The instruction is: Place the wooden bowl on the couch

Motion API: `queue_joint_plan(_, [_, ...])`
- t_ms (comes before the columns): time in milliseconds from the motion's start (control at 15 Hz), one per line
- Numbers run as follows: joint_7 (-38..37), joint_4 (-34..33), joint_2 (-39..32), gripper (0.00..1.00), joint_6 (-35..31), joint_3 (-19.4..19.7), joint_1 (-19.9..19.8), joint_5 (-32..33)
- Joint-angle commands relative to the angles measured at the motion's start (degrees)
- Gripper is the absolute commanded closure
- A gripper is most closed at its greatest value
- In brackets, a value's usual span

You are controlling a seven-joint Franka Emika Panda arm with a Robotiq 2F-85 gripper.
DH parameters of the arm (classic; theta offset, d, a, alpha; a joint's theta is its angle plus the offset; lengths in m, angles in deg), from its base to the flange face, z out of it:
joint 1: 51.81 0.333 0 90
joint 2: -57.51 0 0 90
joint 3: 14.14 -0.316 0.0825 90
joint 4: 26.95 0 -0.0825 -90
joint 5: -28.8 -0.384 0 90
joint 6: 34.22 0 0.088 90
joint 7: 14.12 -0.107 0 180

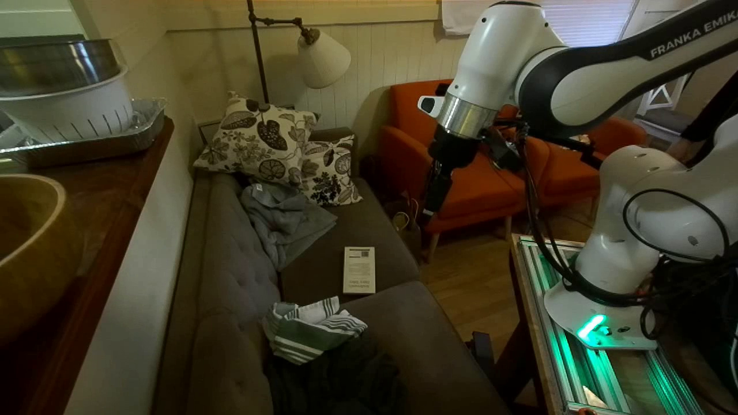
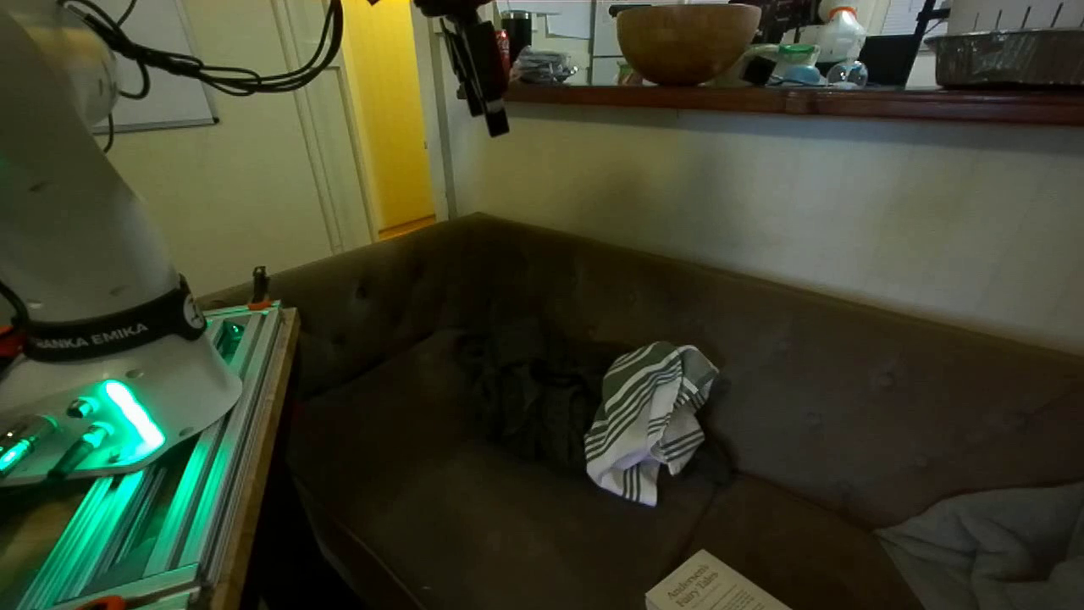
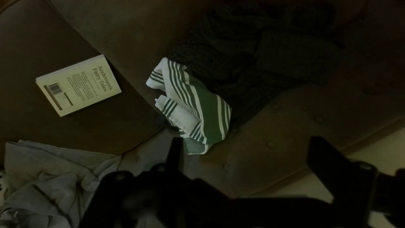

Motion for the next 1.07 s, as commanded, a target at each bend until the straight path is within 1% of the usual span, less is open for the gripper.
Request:
queue_joint_plan(0, [0.0,-0.1,0.0,0.0,0.1,-0.1,-0.1,0.0])
queue_joint_plan(733, [0.0,-0.1,0.0,0.0,0.1,-0.1,-0.1,0.0])
queue_joint_plan(800, [-0.9,-1.2,-0.6,0.0,1.0,0.0,-0.2,-0.5])
queue_joint_plan(867, [-0.8,-4.2,-0.8,0.0,6.2,1.8,0.7,-2.9])
queue_joint_plan(933, [1.2,-6.9,-0.3,0.0,12.0,4.3,2.2,-5.4])
queue_joint_plan(1000, [0.1,-9.1,0.3,0.0,15.7,4.7,1.6,-6.8])
